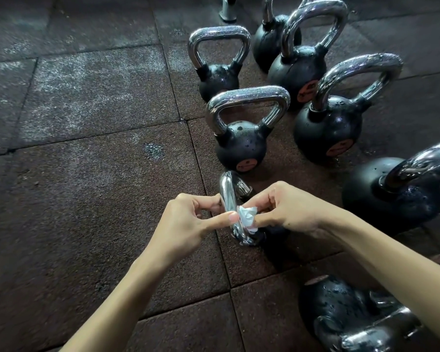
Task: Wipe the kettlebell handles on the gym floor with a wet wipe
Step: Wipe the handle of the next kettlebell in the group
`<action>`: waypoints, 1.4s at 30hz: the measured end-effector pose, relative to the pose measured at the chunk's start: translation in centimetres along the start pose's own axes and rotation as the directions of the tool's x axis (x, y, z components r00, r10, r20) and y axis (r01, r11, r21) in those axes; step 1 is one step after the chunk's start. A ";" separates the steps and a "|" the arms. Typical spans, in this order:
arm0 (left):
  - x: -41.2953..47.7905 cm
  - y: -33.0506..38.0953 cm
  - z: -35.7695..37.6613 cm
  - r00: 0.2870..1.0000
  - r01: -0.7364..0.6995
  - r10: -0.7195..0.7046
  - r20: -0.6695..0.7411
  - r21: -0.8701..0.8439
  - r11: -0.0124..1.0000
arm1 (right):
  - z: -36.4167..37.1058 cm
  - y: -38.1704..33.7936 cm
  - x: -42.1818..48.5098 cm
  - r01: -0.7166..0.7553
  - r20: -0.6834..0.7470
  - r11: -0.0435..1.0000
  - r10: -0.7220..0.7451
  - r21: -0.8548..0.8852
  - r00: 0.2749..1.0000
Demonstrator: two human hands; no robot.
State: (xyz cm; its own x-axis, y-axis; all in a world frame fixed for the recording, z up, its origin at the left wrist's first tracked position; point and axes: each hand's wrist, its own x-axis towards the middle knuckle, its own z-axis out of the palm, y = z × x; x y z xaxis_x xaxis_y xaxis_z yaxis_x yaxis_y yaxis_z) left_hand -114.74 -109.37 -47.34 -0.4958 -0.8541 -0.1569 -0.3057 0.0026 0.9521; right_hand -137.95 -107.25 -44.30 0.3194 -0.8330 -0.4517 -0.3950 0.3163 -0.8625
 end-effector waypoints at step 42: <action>9.9 7.7 4.8 0.633 -0.751 0.500 0.591 0.624 0.213 | -7.2 3.1 -9.5 -0.068 -0.751 0.969 -0.139 -0.238 0.646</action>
State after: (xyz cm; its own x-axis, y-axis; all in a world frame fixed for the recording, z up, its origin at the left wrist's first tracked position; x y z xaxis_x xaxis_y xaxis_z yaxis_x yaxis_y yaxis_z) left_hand -125.93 -115.25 -42.78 -0.9470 -0.2321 0.2220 -0.2002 0.9671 0.1571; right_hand -148.43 -101.65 -41.05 -0.3856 -0.9227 -0.0010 -0.6091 0.2554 -0.7508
